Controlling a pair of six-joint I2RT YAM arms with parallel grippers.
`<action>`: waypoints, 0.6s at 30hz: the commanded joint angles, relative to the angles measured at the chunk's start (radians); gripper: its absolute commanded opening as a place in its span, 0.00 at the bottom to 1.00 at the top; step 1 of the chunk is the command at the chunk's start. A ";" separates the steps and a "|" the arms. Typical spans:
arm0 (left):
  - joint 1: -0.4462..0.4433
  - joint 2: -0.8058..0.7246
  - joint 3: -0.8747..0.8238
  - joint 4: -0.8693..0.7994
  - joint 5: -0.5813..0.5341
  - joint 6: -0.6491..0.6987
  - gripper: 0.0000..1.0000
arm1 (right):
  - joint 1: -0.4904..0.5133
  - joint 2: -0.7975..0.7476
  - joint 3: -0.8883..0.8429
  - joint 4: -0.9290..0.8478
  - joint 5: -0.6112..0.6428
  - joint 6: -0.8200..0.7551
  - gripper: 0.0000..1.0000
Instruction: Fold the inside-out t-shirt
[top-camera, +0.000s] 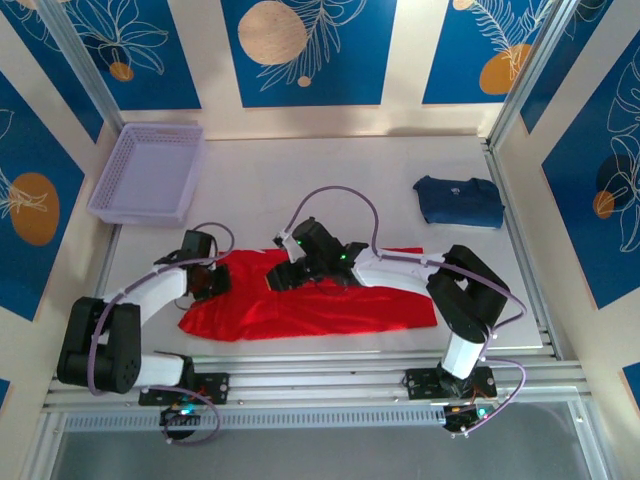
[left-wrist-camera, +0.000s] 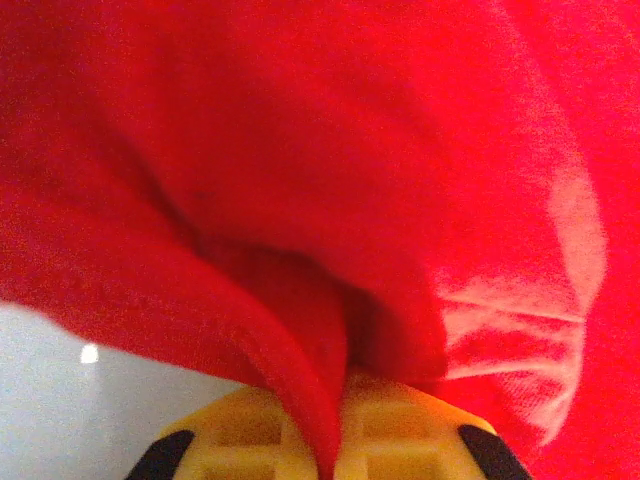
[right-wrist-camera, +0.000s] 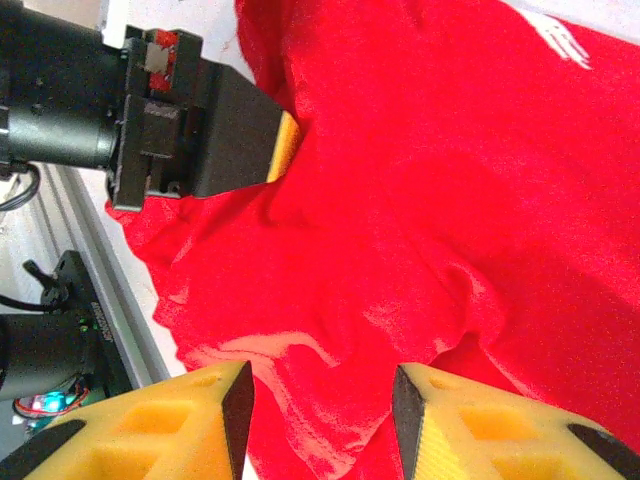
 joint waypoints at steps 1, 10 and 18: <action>-0.045 0.048 -0.045 0.038 0.243 -0.011 0.00 | -0.022 -0.068 -0.001 -0.053 0.034 -0.010 0.44; -0.023 -0.081 0.054 -0.052 0.168 -0.067 0.00 | -0.190 -0.237 -0.072 -0.221 0.070 -0.054 0.47; 0.092 -0.140 0.149 -0.303 -0.045 -0.005 0.00 | -0.430 -0.392 -0.185 -0.392 0.035 -0.039 0.51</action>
